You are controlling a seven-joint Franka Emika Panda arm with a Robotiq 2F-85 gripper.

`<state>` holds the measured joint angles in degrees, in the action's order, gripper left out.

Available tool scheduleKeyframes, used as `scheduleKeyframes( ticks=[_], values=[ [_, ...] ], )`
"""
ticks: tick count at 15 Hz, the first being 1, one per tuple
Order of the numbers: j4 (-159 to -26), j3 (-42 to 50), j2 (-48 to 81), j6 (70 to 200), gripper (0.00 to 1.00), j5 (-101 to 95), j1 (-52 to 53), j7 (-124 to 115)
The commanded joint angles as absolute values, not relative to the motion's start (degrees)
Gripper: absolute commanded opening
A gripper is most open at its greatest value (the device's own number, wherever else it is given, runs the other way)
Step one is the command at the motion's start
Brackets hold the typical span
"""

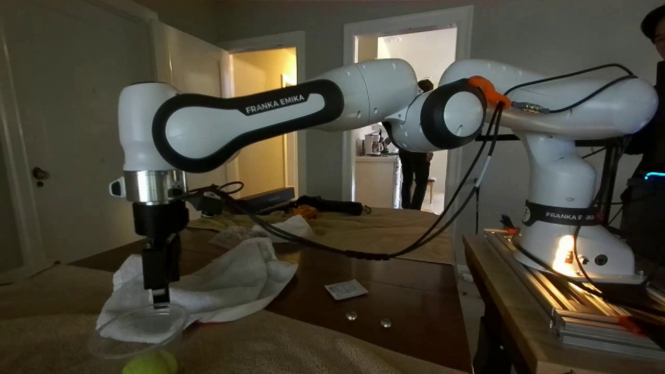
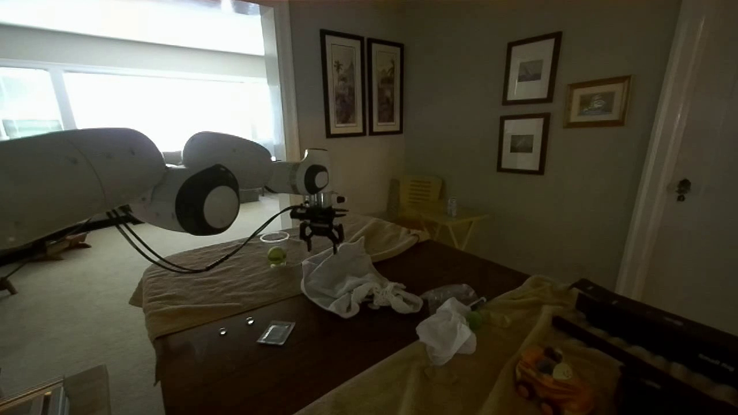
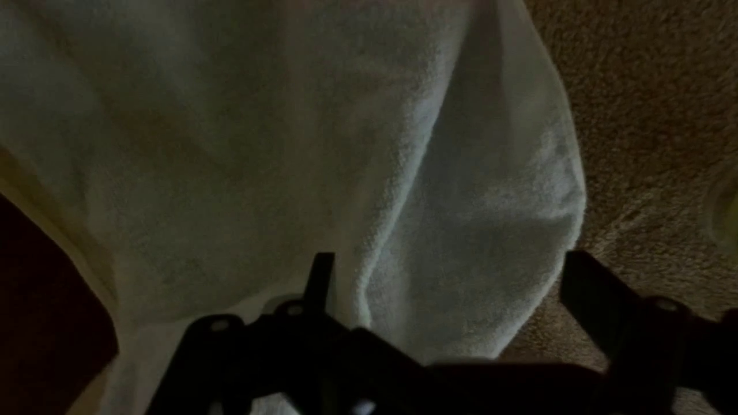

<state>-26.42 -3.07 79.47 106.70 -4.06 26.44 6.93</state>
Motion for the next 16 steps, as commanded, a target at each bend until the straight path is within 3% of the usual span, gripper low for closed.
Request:
scheduleKeyframes(
  ticks=[1,16],
  values=[
    [-21.77,-2.95,83.01,102.23,1.00,-3.83,26.36,2.31],
    [-26.65,-3.49,80.05,103.63,1.00,-4.42,31.10,1.89]
  ],
)
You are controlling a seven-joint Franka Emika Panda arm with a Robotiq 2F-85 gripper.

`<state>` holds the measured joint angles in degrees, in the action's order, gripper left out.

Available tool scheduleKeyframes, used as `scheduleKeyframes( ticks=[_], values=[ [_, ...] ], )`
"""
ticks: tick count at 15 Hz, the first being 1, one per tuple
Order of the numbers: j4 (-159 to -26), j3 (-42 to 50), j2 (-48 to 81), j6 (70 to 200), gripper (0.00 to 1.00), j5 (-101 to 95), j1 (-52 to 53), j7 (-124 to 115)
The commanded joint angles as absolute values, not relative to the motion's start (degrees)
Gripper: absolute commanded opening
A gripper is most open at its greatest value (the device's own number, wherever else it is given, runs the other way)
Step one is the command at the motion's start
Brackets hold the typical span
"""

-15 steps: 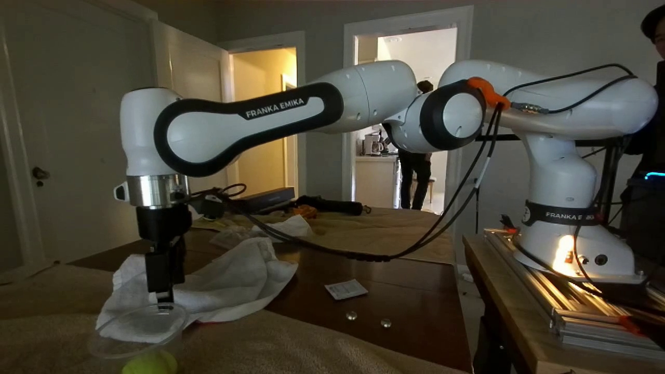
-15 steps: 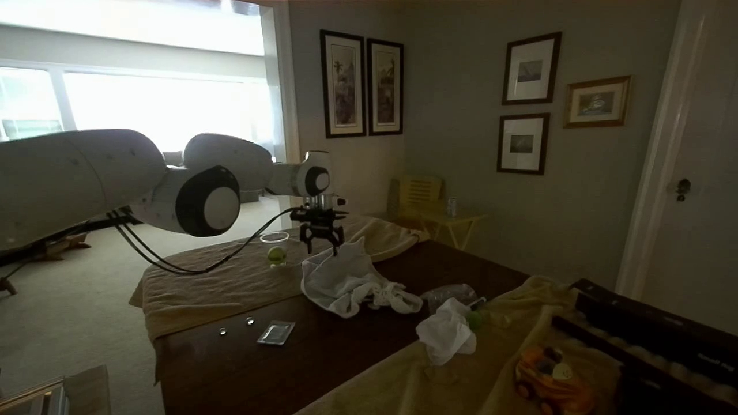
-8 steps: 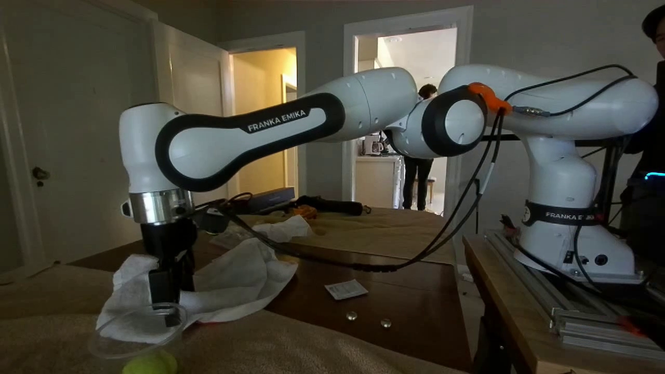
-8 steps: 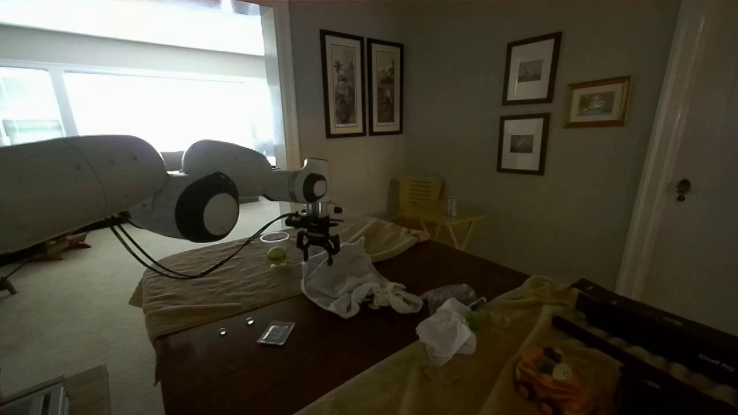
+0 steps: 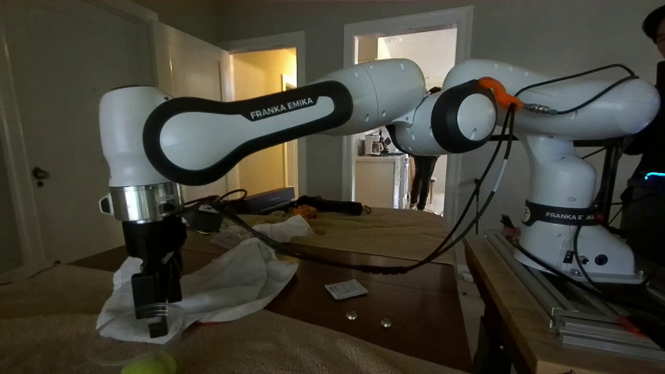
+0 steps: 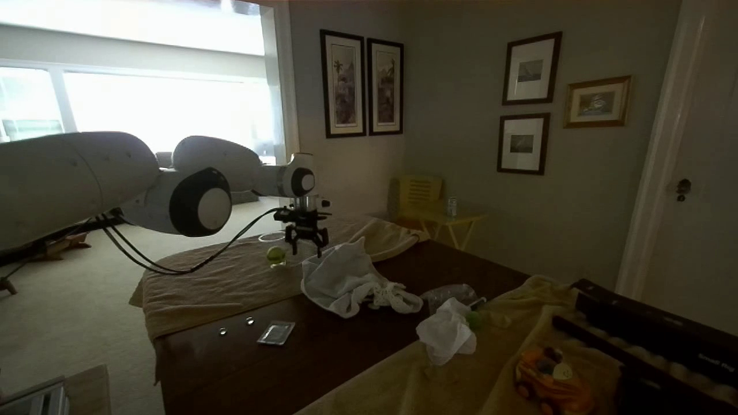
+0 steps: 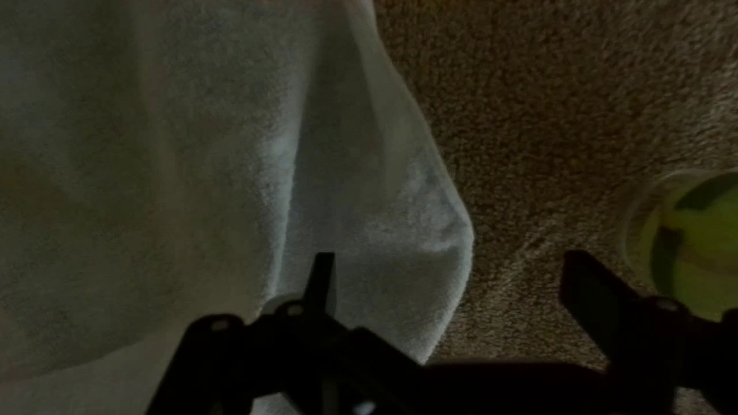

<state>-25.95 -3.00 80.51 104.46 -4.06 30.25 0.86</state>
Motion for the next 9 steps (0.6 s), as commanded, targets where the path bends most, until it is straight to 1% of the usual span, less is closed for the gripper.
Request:
scheduleKeyframes(
  ticks=[1,3,4,5,8,9],
  values=[
    [-25.54,-3.59,80.92,103.24,1.00,-4.41,31.39,2.28],
    [-24.88,-3.71,81.66,102.97,1.00,-4.30,31.61,3.08],
    [-24.84,-3.73,81.88,103.13,0.75,-4.28,31.62,3.44],
    [-24.82,-3.72,82.06,103.17,0.74,-4.29,31.59,3.70],
    [-24.78,-3.69,82.49,103.17,0.50,-4.33,31.42,4.32],
    [-24.75,-3.67,82.62,103.18,0.44,-4.35,31.39,4.44]
  ],
)
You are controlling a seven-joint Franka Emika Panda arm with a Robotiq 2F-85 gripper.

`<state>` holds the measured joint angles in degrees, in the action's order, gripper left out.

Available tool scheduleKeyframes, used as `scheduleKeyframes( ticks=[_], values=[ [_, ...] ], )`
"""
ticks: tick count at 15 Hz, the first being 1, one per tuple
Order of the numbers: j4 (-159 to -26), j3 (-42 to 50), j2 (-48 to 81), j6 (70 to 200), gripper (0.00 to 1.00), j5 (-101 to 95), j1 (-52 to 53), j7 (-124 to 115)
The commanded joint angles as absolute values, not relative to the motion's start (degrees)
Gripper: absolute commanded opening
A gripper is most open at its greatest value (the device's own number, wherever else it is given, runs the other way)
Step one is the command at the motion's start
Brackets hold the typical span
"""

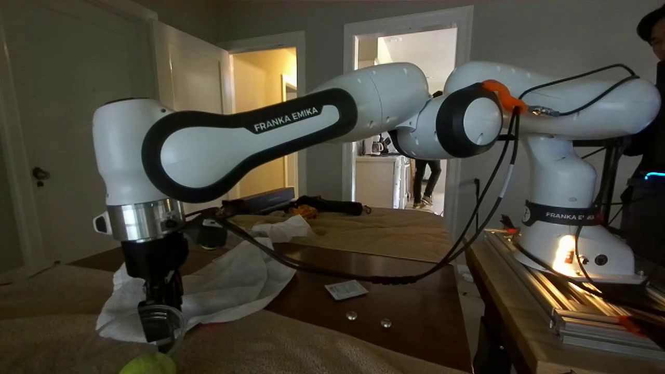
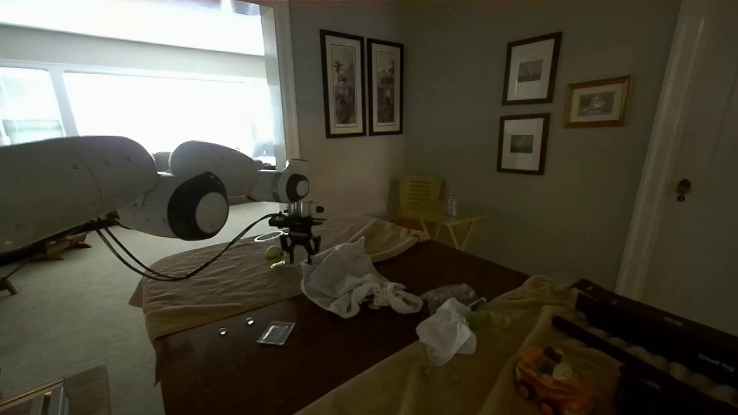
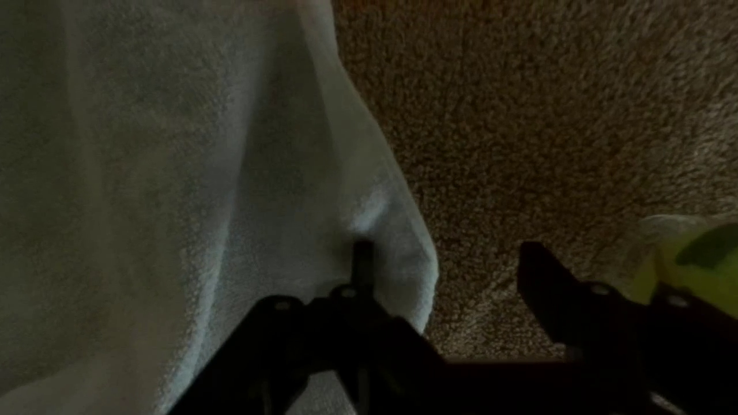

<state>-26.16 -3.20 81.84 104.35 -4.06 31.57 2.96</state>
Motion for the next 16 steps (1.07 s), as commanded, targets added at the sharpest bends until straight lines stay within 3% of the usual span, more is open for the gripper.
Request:
scheduleKeyframes(
  ticks=[1,5,7,16],
  values=[
    [-24.73,-3.66,82.68,103.19,0.36,-4.35,31.37,4.49],
    [-24.61,-3.38,82.59,103.24,0.08,-4.60,31.35,4.40],
    [-25.08,-3.15,82.17,103.50,0.00,-4.77,31.33,4.31],
    [-25.86,-5.25,80.35,108.59,0.01,-4.51,31.75,14.59]
  ],
)
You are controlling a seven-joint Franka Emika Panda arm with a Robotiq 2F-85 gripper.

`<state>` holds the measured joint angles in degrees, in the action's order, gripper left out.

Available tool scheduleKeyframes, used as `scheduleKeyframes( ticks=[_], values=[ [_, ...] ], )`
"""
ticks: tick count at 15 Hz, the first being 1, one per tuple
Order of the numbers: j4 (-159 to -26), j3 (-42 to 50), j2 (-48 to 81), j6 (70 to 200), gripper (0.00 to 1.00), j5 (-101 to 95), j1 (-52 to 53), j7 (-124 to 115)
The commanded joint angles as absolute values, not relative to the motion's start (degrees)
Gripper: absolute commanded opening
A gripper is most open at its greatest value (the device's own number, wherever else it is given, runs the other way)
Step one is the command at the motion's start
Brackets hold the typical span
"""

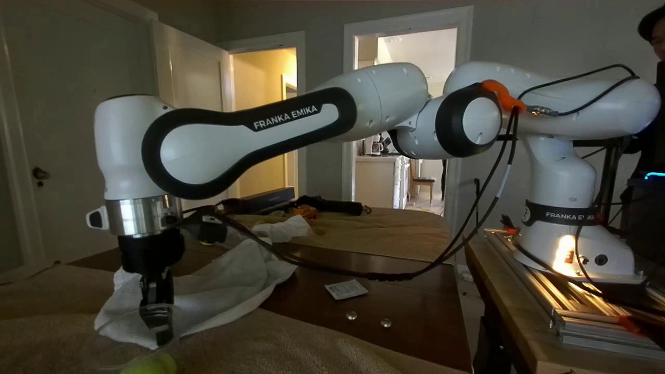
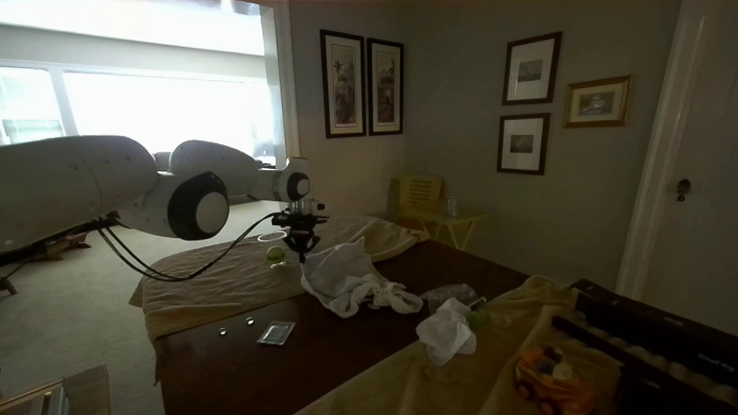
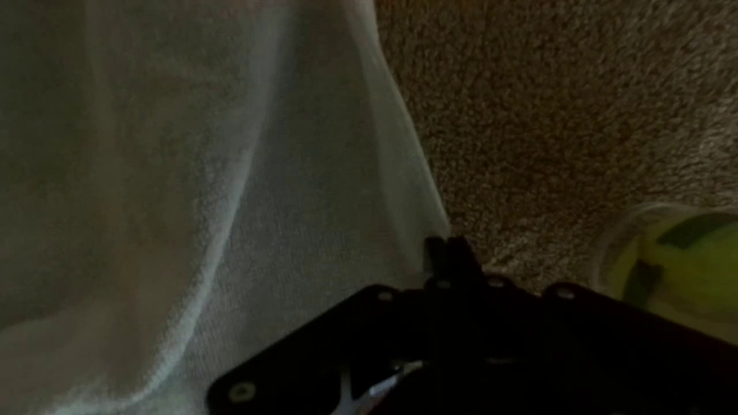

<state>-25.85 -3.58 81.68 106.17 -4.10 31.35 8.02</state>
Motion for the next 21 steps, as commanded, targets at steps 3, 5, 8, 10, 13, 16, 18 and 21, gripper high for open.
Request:
scheduleKeyframes(
  ticks=[3,5,8,10,13,16,18,21],
  values=[
    [-26.17,-7.18,79.09,110.75,0.01,-4.09,32.61,22.14],
    [-26.72,-9.49,78.38,110.97,0.01,-2.92,32.86,27.26],
    [-27.87,-13.53,77.44,108.61,0.01,-0.70,32.74,33.74],
    [-28.55,-15.76,77.59,106.91,0.01,0.63,32.48,37.64],
    [-24.51,-16.80,80.14,100.75,0.01,1.52,33.02,40.42],
    [-24.25,-16.30,80.38,97.40,0.03,1.47,33.13,40.93],
    [-25.31,-15.74,79.54,97.36,0.29,1.09,33.07,40.39],
    [-25.09,-14.36,79.03,99.21,0.47,0.54,32.24,37.52]
  ],
)
